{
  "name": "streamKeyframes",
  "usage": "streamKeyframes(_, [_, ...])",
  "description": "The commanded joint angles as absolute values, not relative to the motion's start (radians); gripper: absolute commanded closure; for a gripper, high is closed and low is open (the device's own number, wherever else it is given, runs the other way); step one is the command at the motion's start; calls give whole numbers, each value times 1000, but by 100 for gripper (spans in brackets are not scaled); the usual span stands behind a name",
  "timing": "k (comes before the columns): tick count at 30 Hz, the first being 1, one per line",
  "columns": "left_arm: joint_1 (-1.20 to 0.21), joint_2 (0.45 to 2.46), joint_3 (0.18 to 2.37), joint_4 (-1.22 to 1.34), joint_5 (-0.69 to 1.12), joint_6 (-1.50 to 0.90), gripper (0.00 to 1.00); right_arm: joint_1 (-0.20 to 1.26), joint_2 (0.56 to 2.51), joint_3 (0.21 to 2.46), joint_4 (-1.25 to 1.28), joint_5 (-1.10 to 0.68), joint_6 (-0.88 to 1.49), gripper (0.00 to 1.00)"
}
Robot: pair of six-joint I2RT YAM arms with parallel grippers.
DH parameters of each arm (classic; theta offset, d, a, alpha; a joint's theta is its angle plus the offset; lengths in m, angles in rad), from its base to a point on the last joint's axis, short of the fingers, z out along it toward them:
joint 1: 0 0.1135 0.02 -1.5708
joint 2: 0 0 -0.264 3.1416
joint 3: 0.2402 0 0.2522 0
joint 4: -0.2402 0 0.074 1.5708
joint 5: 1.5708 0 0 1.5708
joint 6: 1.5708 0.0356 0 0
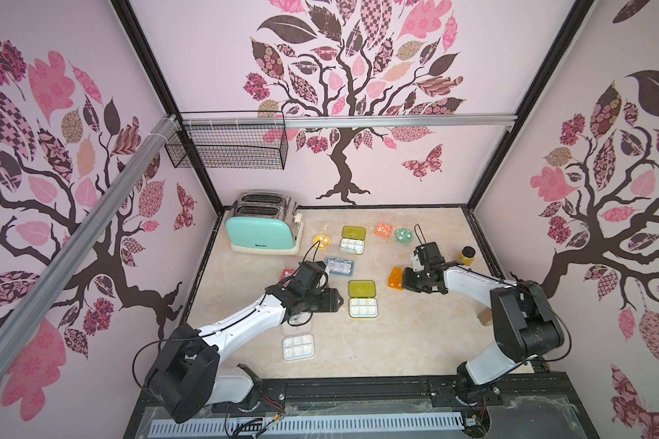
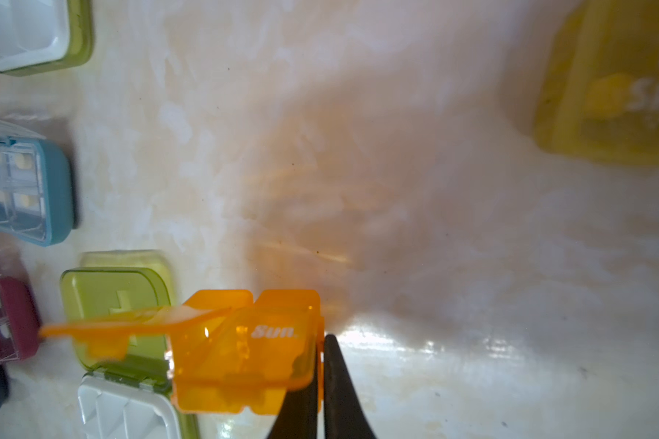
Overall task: Close pillboxes
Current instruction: Pick up the pillbox at the center of the board, then place the pillbox at the center of the board.
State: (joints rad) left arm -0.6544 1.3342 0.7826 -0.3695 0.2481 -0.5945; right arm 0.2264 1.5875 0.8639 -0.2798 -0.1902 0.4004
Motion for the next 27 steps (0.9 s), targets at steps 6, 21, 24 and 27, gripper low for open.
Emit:
streamKeyframes(6, [-658,1315,768,-367,239,-580,38,225,1450,833,-405,-183,374,93])
streamKeyframes(21, [-703,1260,620,-286,215,-722,40,732,1267,655,-486,-9,668,100])
streamKeyframes(24, [-728,1224,581,-264,198,-768,41,816,1314,663,-443,1,747,100])
streamKeyframes(27, [-739,1196,572,-269,173,-793,43,828,1344,682,-438,34,774,100])
